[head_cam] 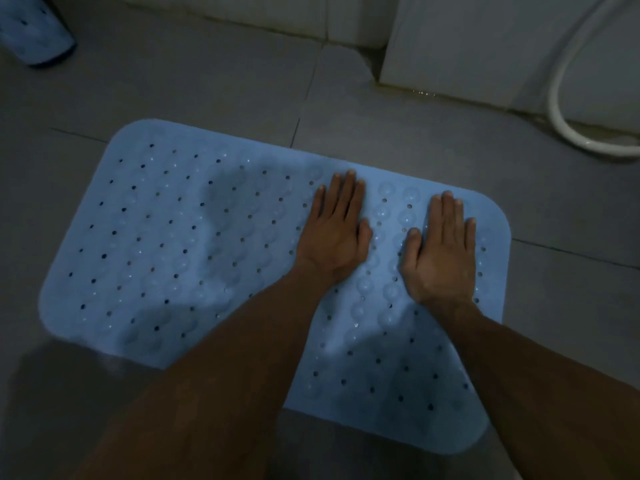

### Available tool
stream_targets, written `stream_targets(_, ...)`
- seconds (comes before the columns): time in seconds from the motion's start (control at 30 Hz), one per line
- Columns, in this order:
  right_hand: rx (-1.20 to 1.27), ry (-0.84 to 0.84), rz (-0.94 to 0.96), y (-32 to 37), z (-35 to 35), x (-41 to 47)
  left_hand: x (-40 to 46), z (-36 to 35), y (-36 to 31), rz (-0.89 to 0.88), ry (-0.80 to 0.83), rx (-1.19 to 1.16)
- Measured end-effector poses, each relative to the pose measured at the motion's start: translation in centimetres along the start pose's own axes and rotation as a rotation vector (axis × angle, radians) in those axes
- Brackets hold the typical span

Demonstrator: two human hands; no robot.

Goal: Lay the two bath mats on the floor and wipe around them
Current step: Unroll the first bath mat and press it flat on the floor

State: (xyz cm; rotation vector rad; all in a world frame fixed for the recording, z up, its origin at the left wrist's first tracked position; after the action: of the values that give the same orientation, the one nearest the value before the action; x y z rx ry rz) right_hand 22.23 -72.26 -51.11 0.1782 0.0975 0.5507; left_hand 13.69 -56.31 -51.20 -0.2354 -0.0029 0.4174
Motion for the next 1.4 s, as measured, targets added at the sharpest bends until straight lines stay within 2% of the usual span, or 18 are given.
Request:
stream_targets(0.2, 0.004, -0.03, 0.011, 0.0, -0.3, -0.2, -0.2, 0.2, 0.6, -0.025, -0.025, -0.059)
stream_targets(0.3, -0.008, -0.01, 0.011, 0.0, -0.1, -0.1, 0.0, 1.0, 1.4, -0.057, 0.072, -0.222)
stream_targets(0.37, -0.022, 0.02, 0.015, -0.1, -0.3, 0.0, -0.7, 1.7, 2.7, -0.162, 0.118, -0.285)
stream_targets(0.47, -0.075, 0.094, 0.023, 0.2, 0.5, 0.4, -4.4, 3.0, 6.2, -0.256, -0.006, -0.115)
stream_targets(0.6, -0.21, 0.138, -0.005, 3.2, 3.0, -0.5, -10.4, 4.3, 13.3, -0.119, -0.013, -0.005)
stream_targets(0.7, -0.131, 0.123, -0.053, 7.2, 2.4, -3.6, -13.8, 5.4, 17.4, -0.095, 0.023, 0.052)
stream_targets(0.8, -0.029, 0.098, 0.01, 12.1, -0.7, -7.9, -16.0, 6.0, 19.3, -0.08, 0.014, 0.064)
stream_targets(0.97, -0.029, 0.086, 0.046, 17.3, -3.8, -12.9, -17.7, 5.5, 18.5, -0.092, 0.019, 0.037)
stream_targets(1.2, 0.007, 0.085, 0.017, 16.5, -4.5, -14.6, -16.8, 2.8, 13.3, -0.109, 0.003, -0.046)
stream_targets(1.4, 0.019, -0.002, -0.02, 16.5, -5.2, -14.9, -16.4, 0.8, 12.9, -0.093, -0.072, -0.032)
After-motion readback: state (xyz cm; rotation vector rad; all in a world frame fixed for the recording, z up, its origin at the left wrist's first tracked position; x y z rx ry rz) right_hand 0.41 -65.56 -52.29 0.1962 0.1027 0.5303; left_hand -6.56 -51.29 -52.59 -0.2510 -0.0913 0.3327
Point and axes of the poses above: each hand's wrist, its own x-axis towards the middle knuckle, its own z-axis out of the back of the hand, y = z × x, the point moved 1 cm from there along x, towards the middle knuckle, and after that the axes turned 1 degree about -x, right-handed, at the moved point
